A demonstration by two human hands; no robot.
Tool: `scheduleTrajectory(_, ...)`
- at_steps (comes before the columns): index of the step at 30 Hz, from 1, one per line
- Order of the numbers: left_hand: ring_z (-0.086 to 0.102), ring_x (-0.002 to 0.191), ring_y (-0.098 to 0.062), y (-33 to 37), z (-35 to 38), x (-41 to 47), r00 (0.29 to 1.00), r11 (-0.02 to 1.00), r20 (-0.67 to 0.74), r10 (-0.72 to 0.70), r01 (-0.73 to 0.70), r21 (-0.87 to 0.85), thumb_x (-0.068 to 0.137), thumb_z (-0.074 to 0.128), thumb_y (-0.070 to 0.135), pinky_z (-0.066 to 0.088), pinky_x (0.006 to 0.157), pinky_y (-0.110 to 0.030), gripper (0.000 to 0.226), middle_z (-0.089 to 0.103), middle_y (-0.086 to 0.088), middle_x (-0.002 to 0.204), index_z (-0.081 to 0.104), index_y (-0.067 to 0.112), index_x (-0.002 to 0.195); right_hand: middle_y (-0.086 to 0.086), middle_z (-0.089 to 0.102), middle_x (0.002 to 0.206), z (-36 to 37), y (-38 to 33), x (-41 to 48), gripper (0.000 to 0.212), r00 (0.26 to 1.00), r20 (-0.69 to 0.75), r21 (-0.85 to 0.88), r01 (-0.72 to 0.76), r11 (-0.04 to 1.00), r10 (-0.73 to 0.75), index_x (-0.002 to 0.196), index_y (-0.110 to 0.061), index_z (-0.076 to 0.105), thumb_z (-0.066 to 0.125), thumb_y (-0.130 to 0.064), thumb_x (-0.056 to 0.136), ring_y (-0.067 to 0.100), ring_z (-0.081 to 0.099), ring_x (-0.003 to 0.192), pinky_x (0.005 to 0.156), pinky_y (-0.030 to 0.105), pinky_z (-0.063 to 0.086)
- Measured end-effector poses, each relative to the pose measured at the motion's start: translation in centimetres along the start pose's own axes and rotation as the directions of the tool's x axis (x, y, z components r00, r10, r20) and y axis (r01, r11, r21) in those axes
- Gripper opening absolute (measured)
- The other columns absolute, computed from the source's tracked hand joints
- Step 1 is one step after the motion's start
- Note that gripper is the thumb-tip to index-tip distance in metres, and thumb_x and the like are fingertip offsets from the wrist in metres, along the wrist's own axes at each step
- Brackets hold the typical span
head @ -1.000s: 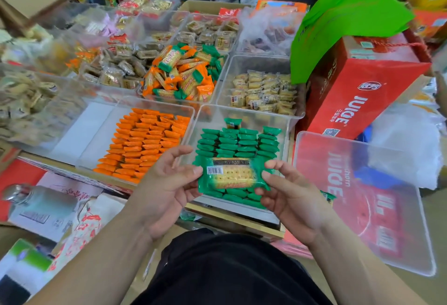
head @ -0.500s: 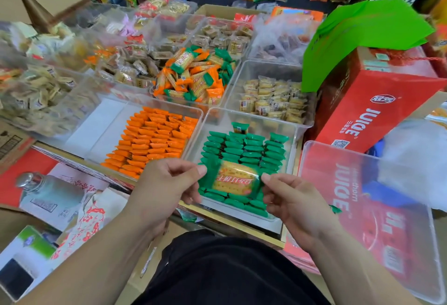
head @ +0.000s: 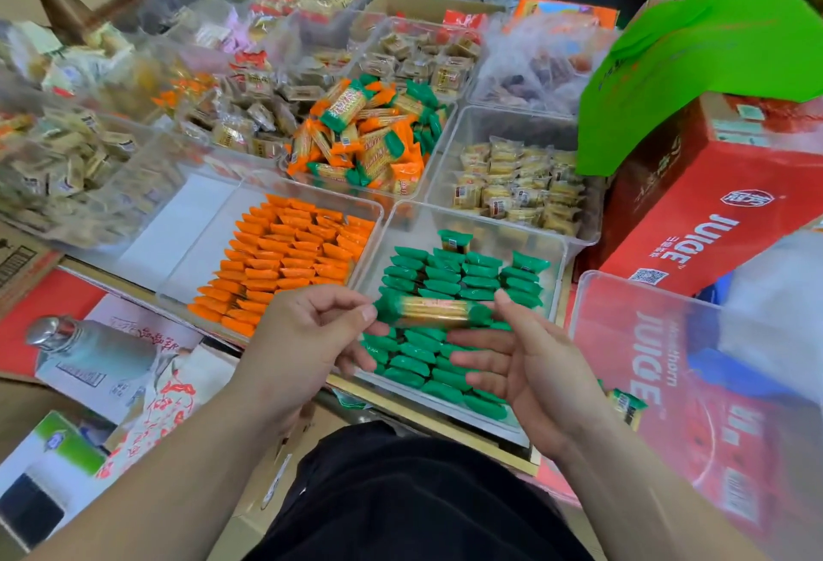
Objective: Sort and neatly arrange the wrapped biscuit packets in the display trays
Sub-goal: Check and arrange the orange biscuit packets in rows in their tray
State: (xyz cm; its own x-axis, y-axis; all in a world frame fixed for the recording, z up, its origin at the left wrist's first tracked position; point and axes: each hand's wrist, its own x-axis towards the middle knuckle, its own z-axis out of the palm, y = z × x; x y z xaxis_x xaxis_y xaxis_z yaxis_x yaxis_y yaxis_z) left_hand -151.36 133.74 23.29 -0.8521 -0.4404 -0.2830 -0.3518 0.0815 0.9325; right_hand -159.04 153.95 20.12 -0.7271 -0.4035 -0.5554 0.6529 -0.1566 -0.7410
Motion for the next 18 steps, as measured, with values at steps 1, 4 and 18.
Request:
scheduleTrajectory(1, 0.07, 0.061, -0.019, -0.2, -0.3, 0.6, 1.0, 1.0, -0.004, 0.011, -0.011, 0.022, 0.094, 0.063, 0.002, 0.057, 0.056, -0.029, 0.014, 0.077, -0.007, 0.083, 0.073, 0.012, 0.097, 0.018, 0.075, 0.098, 0.4, -0.1, 0.6, 0.024, 1.0, -0.005, 0.009, 0.007, 1.0, -0.007, 0.109, -0.011, 0.065, 0.059, -0.031, 0.099, 0.028, 0.073, 0.077, 0.055, 0.027, 0.056)
scheduleTrajectory(4, 0.074, 0.087, -0.018, -1.3, -1.4, 2.6, 1.0, 1.0, -0.007, 0.007, -0.007, 0.009, 0.094, 0.062, -0.001, 0.06, 0.072, -0.029, 0.026, 0.078, 0.002, 0.093, 0.074, 0.02, 0.103, 0.014, 0.073, 0.091, 1.6, -0.1, 2.9, 0.004, 0.999, -0.032, 0.004, 0.044, 0.999, -0.044, 0.095, -0.008, 0.064, 0.065, -0.006, 0.093, 0.029, 0.073, 0.08, 0.06, 0.027, 0.058)
scheduleTrajectory(18, 0.057, 0.112, -0.028, -15.3, -10.3, 13.3, 0.992, 0.669, 0.055, 0.116, -0.119, 0.733, 0.086, 0.063, 0.051, 0.045, 0.092, -0.043, 0.047, 0.065, -0.002, 0.125, 0.07, 0.02, 0.12, -0.011, 0.074, 0.091, 4.7, -1.0, 21.0, 0.02, 0.87, -0.294, -0.704, 0.083, 0.706, -0.395, 0.096, -0.037, 0.072, 0.074, -0.02, 0.085, 0.012, 0.071, 0.078, 0.077, 0.038, 0.061)
